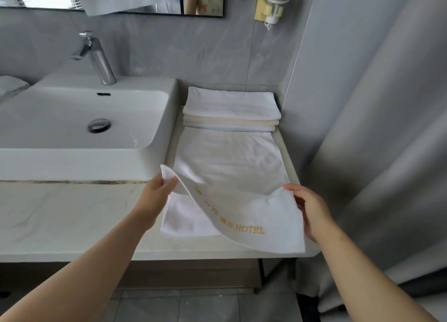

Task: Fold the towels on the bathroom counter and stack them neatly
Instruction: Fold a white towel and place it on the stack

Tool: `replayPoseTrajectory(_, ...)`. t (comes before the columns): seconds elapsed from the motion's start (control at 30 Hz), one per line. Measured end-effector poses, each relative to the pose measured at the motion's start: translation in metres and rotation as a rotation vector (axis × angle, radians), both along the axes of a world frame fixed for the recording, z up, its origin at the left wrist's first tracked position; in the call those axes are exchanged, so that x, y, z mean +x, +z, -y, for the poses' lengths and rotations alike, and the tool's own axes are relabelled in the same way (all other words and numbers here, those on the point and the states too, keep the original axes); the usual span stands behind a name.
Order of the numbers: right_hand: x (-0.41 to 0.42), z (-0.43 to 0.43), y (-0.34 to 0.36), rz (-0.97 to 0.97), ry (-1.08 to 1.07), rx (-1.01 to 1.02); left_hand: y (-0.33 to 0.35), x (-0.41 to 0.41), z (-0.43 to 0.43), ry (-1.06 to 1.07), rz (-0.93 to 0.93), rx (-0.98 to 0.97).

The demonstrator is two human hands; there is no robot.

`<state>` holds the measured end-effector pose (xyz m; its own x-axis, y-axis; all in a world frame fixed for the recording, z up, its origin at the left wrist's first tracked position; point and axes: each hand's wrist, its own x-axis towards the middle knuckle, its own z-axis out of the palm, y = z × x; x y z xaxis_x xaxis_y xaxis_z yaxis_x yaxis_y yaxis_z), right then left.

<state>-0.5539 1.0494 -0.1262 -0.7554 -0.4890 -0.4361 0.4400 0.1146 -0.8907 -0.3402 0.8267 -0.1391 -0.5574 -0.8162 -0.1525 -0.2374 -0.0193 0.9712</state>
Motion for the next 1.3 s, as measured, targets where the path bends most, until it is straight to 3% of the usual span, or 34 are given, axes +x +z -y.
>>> replayPoseTrajectory(0.1,0.0,0.001,0.005,-0.025,0.129,-0.034,0.006,-0.007,0.001,0.05,-0.003,-0.048)
replayPoseTrajectory(0.3,0.003,0.005,-0.011,-0.414,0.437,0.166,0.012,-0.021,0.002,0.111,0.078,-0.117)
replayPoseTrajectory(0.37,0.003,0.009,-0.013,-0.539,0.456,0.232,0.012,-0.026,0.004,0.122,0.109,-0.128)
replayPoseTrajectory(0.47,-0.007,0.018,-0.015,-0.762,0.307,0.368,0.015,-0.032,0.007,0.131,0.135,-0.151)
replayPoseTrajectory(0.5,-0.012,0.021,-0.015,-0.758,0.225,0.317,0.016,-0.035,0.009,0.142,0.137,-0.157)
replayPoseTrajectory(0.6,-0.025,0.033,0.001,-0.311,-0.022,0.015,0.022,-0.043,0.016,0.206,0.137,-0.173)
replayPoseTrajectory(0.7,-0.039,0.043,0.011,-0.061,-0.134,-0.062,0.029,-0.053,0.027,0.256,0.163,-0.224)
replayPoseTrajectory(0.77,-0.047,0.05,0.019,-0.179,-0.089,-0.02,0.034,-0.06,0.035,0.264,0.177,-0.264)
replayPoseTrajectory(0.87,-0.063,0.06,0.023,-0.404,0.025,0.199,0.038,-0.07,0.05,0.267,0.171,-0.284)
replayPoseTrajectory(0.93,-0.071,0.066,0.025,-0.414,0.02,0.264,0.039,-0.076,0.059,0.272,0.185,-0.292)
replayPoseTrajectory(1.13,-0.091,0.091,0.026,-0.371,-0.06,0.112,0.034,-0.102,0.098,0.288,0.227,-0.252)
replayPoseTrajectory(1.3,-0.12,0.125,0.004,-0.333,-0.157,0.191,0.022,-0.13,0.137,0.279,0.241,-0.186)
